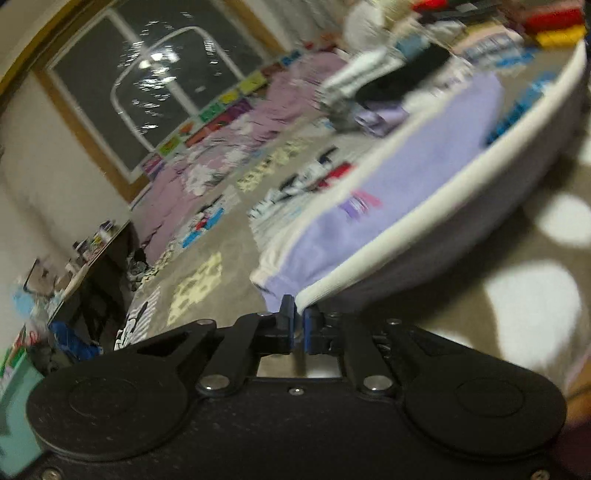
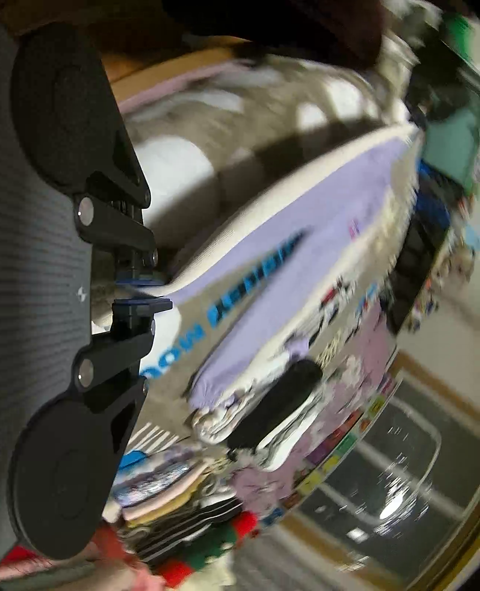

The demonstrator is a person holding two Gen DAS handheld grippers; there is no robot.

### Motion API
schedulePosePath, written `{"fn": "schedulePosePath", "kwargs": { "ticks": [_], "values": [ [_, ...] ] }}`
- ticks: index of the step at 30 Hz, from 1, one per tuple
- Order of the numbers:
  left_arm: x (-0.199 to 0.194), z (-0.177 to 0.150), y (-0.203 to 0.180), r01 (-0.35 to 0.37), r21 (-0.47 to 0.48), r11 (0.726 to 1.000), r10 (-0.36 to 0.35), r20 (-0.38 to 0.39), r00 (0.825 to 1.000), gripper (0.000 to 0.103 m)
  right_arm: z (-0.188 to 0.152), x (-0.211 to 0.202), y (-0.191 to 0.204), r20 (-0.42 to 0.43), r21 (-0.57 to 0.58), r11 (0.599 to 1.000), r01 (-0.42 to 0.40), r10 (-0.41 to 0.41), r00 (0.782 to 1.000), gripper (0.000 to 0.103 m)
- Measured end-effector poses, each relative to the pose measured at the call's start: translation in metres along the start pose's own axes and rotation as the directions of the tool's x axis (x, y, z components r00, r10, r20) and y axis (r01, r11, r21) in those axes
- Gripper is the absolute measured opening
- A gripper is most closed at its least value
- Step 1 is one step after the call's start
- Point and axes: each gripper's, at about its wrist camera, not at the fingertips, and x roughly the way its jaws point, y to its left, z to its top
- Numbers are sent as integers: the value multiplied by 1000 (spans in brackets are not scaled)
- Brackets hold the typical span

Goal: Fold clothes

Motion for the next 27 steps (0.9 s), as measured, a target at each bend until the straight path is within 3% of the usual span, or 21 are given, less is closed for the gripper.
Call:
{"fn": "schedulePosePath", "kwargs": {
  "ticks": [3,11,27],
  "values": [
    [12,17,5,6,-94,996,-4,13,1000,4,12,7,-26,15,76,997,-1,0,1000,7],
    [67,51,29,2,-276,961,-14,-41,999,3,40,58,-98,0,213,977,-27,27,1000,7],
    [154,61,53,47,-401,915,-100,-114,988,3,64,169,-172,-104,338,937,-88,130,986,7]
  ]
}}
